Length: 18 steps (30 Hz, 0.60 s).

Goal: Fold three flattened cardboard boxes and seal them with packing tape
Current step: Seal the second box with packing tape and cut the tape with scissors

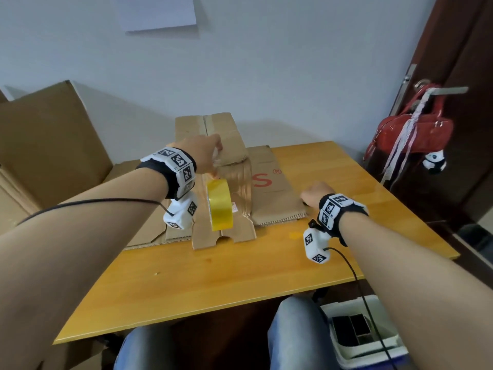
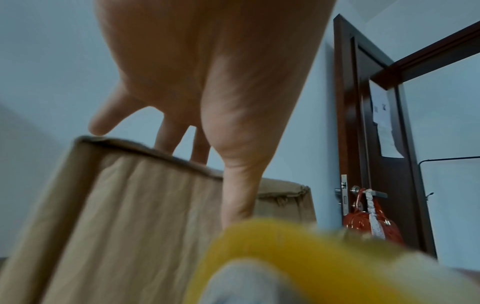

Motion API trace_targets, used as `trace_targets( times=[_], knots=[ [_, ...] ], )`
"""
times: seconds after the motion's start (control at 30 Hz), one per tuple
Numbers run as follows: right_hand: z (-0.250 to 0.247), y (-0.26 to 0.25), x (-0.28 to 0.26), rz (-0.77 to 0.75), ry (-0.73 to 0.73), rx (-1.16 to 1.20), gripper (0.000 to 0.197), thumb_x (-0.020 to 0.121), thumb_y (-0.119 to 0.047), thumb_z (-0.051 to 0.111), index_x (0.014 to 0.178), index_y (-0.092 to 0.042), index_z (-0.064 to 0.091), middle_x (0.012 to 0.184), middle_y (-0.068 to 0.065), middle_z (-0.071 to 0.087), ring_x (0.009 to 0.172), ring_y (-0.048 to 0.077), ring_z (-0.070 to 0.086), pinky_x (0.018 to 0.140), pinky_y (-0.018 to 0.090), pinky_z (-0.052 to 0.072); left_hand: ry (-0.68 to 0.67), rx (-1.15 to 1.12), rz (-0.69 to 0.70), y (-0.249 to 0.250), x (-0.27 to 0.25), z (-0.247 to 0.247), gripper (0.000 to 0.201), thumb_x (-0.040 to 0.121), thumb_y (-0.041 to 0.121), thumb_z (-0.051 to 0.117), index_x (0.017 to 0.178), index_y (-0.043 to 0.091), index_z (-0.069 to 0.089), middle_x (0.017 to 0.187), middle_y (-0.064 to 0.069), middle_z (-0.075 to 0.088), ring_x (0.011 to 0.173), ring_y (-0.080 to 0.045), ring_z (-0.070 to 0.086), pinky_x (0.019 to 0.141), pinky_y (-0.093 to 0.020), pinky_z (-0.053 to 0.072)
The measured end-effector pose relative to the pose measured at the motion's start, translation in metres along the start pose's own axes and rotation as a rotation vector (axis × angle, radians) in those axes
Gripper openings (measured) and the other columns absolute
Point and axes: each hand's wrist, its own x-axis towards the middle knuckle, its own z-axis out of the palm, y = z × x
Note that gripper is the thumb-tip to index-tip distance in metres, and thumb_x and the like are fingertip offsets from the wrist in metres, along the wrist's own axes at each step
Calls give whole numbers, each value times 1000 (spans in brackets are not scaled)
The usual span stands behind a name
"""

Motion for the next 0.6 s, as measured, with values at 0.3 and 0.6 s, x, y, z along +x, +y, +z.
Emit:
trace_targets(
  times=[0.3, 0.6],
  knots=[
    [44, 17, 80, -3, -101, -345, 20, 88, -16, 55, 69, -10, 59, 82, 10, 62, 83, 30, 60, 95, 43, 46, -97, 134, 15, 17, 17, -8, 85, 63, 33, 94, 128, 15, 43, 110, -9, 58, 99, -31, 58, 78, -40, 49],
    [36, 31, 67, 32, 62, -345, 27, 94, -23, 63, 71, -9, 59, 91, 12, 66, 84, 32, 64, 72, 39, 57, -102, 151, 27, 16, 13, -9, 87, 63, 34, 93, 130, 15, 41, 119, -12, 57, 104, -33, 58, 84, -44, 52]
  ],
)
